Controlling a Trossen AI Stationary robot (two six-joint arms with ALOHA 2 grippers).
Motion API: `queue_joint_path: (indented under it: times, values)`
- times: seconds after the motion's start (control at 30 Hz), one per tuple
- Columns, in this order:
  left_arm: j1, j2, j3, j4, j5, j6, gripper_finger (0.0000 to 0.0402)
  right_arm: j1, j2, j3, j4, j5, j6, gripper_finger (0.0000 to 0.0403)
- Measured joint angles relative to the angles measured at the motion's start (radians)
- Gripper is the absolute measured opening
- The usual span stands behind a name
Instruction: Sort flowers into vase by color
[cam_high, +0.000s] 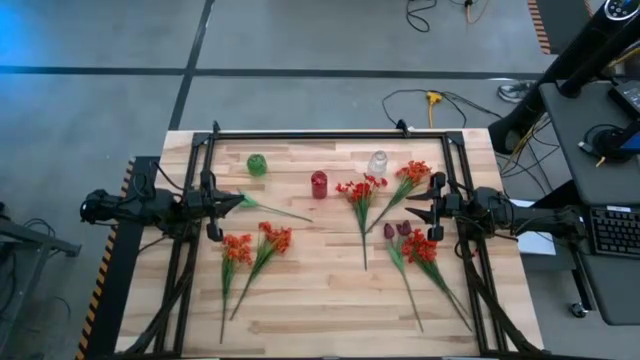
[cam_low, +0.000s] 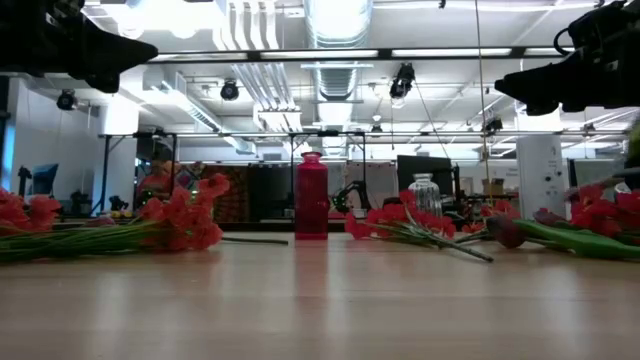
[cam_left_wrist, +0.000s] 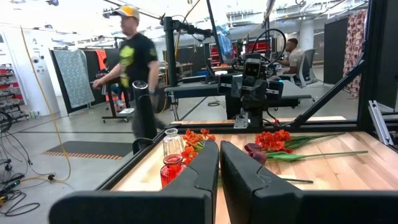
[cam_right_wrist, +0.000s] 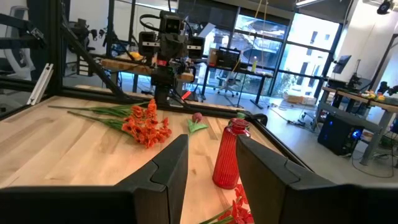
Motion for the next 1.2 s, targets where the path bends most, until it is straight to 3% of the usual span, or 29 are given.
queue_joint_path:
  times: [1.07,1.2]
  values:
    - [0.000,0.000,0.000,0.016,0.000,-0.001,0.0000,0.000,0.000,0.000,0.001,0.001,0.003,0.0128]
    - [0.000,0.000,0.000,0.109,0.025,-0.202,0.0000,0.000,0.000,0.000,0.001,-0.002,0.188,0.0128]
